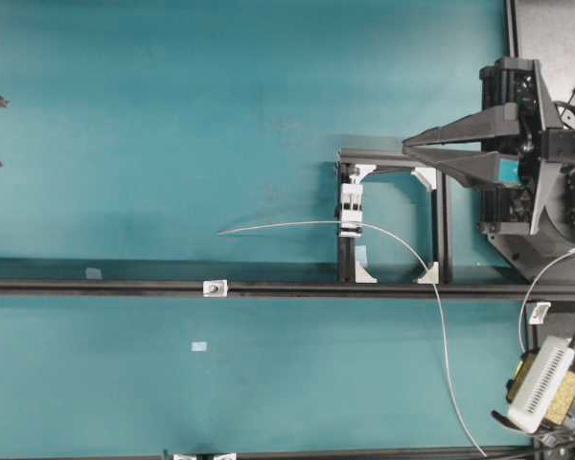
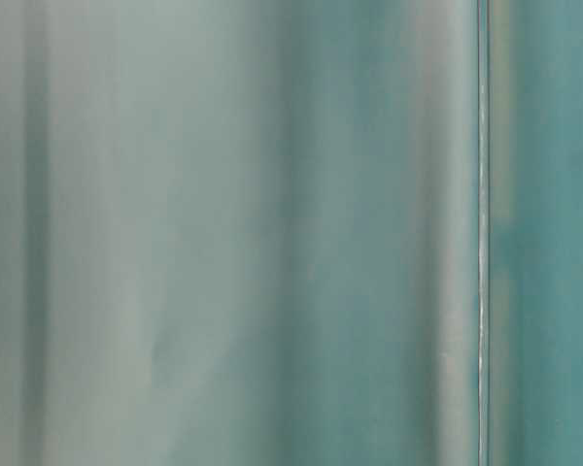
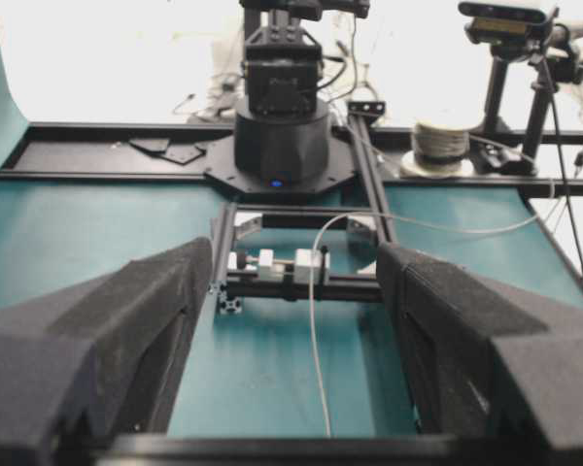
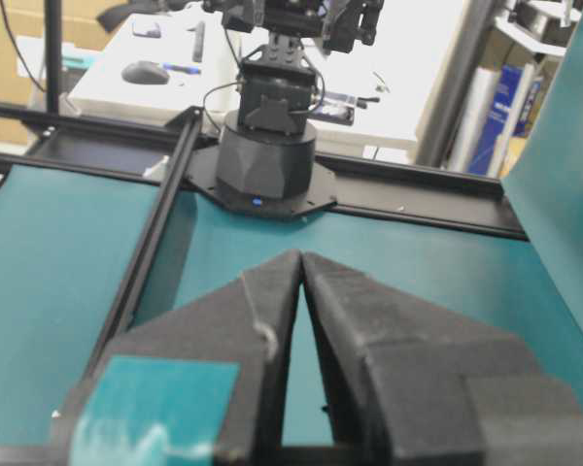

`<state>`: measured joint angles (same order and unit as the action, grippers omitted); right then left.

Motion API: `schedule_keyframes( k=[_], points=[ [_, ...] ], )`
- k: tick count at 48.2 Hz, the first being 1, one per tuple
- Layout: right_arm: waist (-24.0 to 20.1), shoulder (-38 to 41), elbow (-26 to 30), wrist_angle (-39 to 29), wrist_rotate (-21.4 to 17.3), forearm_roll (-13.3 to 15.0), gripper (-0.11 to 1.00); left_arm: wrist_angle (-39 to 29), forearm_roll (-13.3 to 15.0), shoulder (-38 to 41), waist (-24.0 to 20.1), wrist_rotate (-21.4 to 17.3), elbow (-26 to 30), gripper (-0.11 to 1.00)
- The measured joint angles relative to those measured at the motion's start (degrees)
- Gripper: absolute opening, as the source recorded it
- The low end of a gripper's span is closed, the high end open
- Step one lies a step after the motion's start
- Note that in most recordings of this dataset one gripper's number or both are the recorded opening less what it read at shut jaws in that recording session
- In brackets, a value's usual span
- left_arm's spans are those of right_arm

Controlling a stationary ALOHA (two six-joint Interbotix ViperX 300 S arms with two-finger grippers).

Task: Insert the wire into the hole on the right side and pull it with the left arm.
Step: 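Move the open right gripper left toward the grey wire on the fixture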

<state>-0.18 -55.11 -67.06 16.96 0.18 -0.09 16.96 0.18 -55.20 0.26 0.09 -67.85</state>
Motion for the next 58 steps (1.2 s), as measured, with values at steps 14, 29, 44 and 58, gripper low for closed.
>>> schedule_keyframes(
  k=[14,29,44,58],
  points=[
    [0.00,-0.09,-5.27,2.11,-2.02,0.00,-0.01,2.02,1.41,-0.53,-0.09,0.18,-3.34,-0.09],
    [-0.09,2.72,-7.29,2.46,-6.24,0.00,-0.01,3.08,1.49,4.66,-0.09,-0.09,-4.13,0.07],
    [0.00,7.91,-7.29,3.16,-8.35,0.00,0.55,5.63,1.58,12.30,-0.35,0.09,-4.92,0.78],
    [0.00,12.48,-7.38,3.43,-8.53,0.00,0.75,9.67,1.58,21.09,-0.44,0.09,-4.92,0.79]
  ],
)
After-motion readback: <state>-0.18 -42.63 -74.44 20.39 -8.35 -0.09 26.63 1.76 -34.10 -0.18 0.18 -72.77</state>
